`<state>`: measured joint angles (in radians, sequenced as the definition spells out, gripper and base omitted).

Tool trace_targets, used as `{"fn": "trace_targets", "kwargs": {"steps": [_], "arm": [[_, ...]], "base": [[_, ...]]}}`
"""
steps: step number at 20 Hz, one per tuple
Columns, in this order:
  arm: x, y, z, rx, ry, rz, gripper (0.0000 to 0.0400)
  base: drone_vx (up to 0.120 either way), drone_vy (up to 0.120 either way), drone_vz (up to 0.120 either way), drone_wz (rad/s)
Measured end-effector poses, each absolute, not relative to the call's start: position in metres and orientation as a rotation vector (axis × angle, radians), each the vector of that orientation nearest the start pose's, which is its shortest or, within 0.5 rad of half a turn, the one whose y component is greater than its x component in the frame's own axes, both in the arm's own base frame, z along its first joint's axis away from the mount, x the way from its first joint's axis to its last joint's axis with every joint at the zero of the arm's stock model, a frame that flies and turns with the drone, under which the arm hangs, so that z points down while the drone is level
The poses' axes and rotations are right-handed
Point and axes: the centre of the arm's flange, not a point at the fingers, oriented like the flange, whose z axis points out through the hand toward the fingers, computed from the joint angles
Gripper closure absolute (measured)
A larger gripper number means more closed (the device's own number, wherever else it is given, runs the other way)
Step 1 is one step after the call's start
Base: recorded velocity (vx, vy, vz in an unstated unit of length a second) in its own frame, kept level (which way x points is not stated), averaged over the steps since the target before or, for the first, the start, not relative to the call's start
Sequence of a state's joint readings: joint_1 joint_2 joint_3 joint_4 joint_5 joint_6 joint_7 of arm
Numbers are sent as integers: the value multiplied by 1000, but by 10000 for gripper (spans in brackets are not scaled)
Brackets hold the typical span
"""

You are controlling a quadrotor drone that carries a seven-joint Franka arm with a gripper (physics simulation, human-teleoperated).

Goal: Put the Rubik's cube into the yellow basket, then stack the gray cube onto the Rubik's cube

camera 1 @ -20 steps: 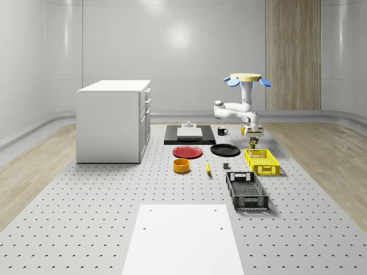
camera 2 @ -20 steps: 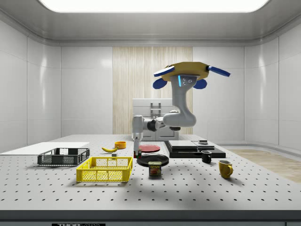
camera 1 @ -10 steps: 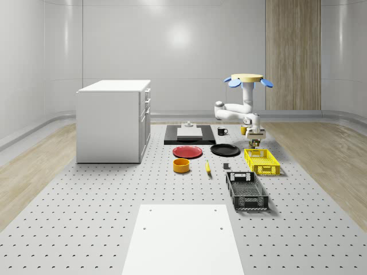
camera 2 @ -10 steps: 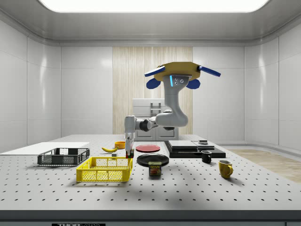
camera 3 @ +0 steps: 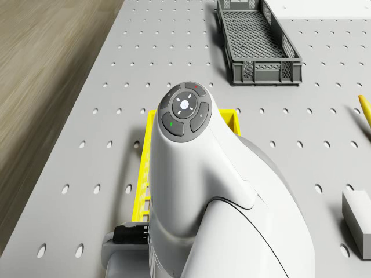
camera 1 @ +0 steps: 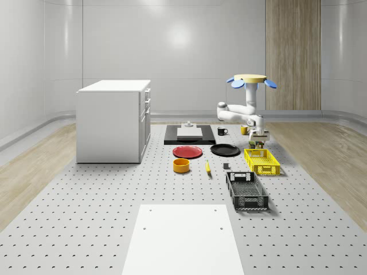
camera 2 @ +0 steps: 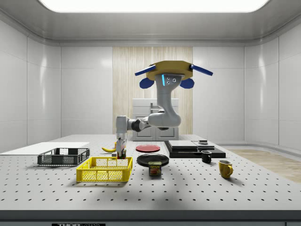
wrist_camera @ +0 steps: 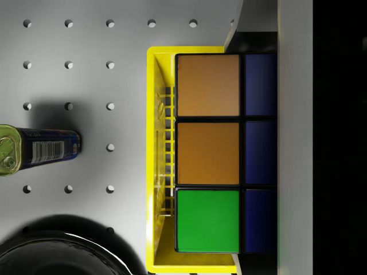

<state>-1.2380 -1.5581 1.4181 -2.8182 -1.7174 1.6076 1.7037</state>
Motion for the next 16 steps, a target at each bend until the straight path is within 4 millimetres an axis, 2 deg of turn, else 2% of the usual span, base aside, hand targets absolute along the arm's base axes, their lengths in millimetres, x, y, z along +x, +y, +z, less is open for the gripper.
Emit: {"fn": "trace_targets", "kwargs": {"steps": [7,10,16], "arm": [[325,0,483,1,-2,786,75],[325,0,483,1,-2,786,75],[325,0,495,1,-2,786,75]], "base": [[120,0,-120,0],[120,-93,-120,0],[0,0,0,0]]}}
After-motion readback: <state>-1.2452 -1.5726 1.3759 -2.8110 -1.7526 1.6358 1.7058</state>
